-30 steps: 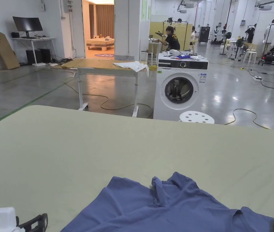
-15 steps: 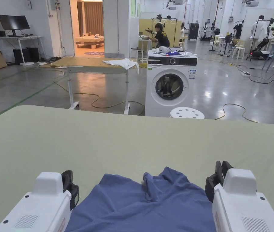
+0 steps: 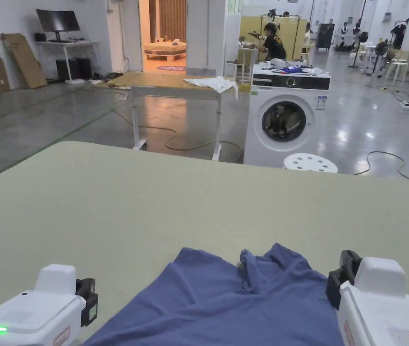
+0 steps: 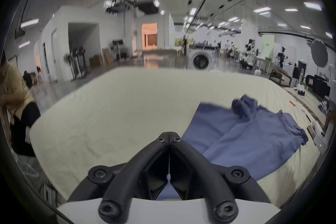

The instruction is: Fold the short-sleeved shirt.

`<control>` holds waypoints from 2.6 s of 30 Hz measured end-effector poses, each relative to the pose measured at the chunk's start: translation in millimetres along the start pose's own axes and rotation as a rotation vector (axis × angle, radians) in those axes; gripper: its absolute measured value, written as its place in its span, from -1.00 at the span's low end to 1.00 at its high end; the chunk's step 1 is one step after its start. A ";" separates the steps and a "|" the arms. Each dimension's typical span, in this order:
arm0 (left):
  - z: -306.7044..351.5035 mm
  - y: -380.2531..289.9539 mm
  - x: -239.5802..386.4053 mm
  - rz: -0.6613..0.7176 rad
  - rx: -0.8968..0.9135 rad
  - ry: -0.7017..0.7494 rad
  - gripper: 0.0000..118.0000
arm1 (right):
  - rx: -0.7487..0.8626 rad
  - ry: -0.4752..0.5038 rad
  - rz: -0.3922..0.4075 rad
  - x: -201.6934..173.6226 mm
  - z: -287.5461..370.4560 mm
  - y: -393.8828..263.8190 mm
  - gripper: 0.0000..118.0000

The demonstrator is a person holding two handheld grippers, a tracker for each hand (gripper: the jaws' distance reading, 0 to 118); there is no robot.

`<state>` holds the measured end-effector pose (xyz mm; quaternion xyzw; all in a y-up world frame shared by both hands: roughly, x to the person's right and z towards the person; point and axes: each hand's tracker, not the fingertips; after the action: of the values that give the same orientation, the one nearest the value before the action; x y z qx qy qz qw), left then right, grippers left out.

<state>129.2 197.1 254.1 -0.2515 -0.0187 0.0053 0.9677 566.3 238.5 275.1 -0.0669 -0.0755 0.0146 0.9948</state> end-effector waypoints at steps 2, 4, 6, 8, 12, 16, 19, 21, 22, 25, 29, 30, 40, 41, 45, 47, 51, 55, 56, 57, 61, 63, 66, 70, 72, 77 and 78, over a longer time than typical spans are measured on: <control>-5.1 -15.8 -23.0 0.047 -0.110 0.002 -1.00 | -0.035 0.014 0.004 -2.3 -4.9 -7.2 -0.98; -8.8 -24.4 -30.9 0.079 -0.183 -0.008 -0.94 | -0.066 0.028 0.002 -4.2 -10.3 -14.2 -0.98; -15.6 -33.4 -39.4 0.106 -0.247 -0.021 -0.44 | -0.091 0.039 -0.002 -6.4 -14.3 -19.1 -0.98; -20.6 -37.1 -38.9 0.139 -0.294 -0.013 0.29 | -0.109 0.047 -0.001 -8.3 -17.8 -24.6 -0.98; -34.3 -44.0 -41.1 0.197 -0.342 0.053 0.36 | -0.140 0.054 0.011 -11.2 -21.3 -31.8 -0.98; -42.5 -50.7 -37.8 0.202 -0.388 0.132 0.29 | -0.173 0.055 0.031 -10.5 -27.6 -39.5 -0.98; -45.3 -58.4 -28.2 0.180 -0.404 0.131 0.25 | -0.192 0.050 0.041 -10.3 -32.7 -42.3 -0.98; -46.1 -55.8 -25.6 0.150 -0.393 0.142 0.22 | -0.202 0.049 0.043 -10.4 -36.8 -43.0 -0.98; -46.7 -54.9 -21.7 0.140 -0.394 0.147 0.18 | -0.206 0.051 0.046 -10.4 -40.0 -43.2 -0.98; -42.5 -46.8 -15.2 0.130 -0.383 0.112 -0.31 | -0.219 0.054 0.066 -10.0 -51.8 -42.5 -0.98; -44.7 -41.7 -7.8 0.105 -0.387 0.060 -0.97 | -0.298 0.074 0.100 -1.1 -92.2 -36.6 -0.95; -44.1 -41.3 -6.4 0.092 -0.385 0.063 -0.98 | -0.322 0.080 0.091 3.1 -106.7 -34.6 -0.87; -37.1 -40.8 -25.7 0.156 -0.332 0.049 -0.99 | -0.647 0.158 0.206 29.0 -264.5 -47.8 0.26; -37.6 -41.1 -27.0 0.158 -0.331 0.049 -0.99 | -0.677 0.184 0.210 29.2 -275.4 -53.2 0.28; -36.8 -40.2 -25.5 0.161 -0.326 0.050 -0.99 | -0.751 0.238 0.187 24.8 -304.7 -70.3 0.28; -37.5 -39.6 -26.2 0.156 -0.325 0.051 -0.99 | -0.761 0.256 0.193 20.3 -309.8 -77.3 0.28; -36.8 -38.9 -26.3 0.168 -0.322 0.054 -0.99 | -0.811 0.280 0.206 10.2 -312.2 -91.6 -0.09; -39.3 -39.5 -30.1 0.170 -0.312 0.058 -0.99 | -0.782 0.285 0.189 7.3 -308.6 -92.5 -0.87; -39.9 -40.8 -30.6 0.169 -0.305 0.060 -0.99 | -0.786 0.291 0.174 8.8 -307.0 -91.9 -0.90; -39.9 -40.4 -31.4 0.170 -0.299 0.062 -0.99 | -0.780 0.283 0.161 11.1 -304.6 -90.2 -0.90; -37.9 -37.3 -34.8 0.176 -0.259 0.060 -0.99 | -0.712 0.260 0.084 26.0 -285.6 -75.3 -0.93; -35.7 -31.3 -36.1 0.176 -0.231 0.056 -0.99 | -0.650 0.258 0.049 34.3 -270.7 -59.5 -0.93; -25.9 -15.1 -27.9 0.167 -0.169 0.041 -0.99 | -0.548 0.252 0.025 47.8 -245.4 -30.0 -0.93; -17.6 14.4 -18.8 0.152 -0.075 0.021 -0.99 | -0.428 0.219 0.037 64.2 -210.4 17.5 -0.93; -14.0 34.8 -12.2 0.138 -0.026 0.005 -0.99 | -0.360 0.193 0.035 73.7 -193.4 44.5 -0.93; -8.4 103.9 5.2 0.107 0.078 -0.038 -0.99 | -0.215 0.125 0.056 101.3 -155.4 114.5 -0.93; -8.3 120.1 7.9 0.107 0.092 -0.047 -0.99 | -0.190 0.108 0.066 106.2 -148.8 127.7 -0.93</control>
<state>137.3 298.1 188.7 -0.2070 -0.0276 0.0638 0.9759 691.5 349.7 127.8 -0.1638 -0.0207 0.0366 0.9856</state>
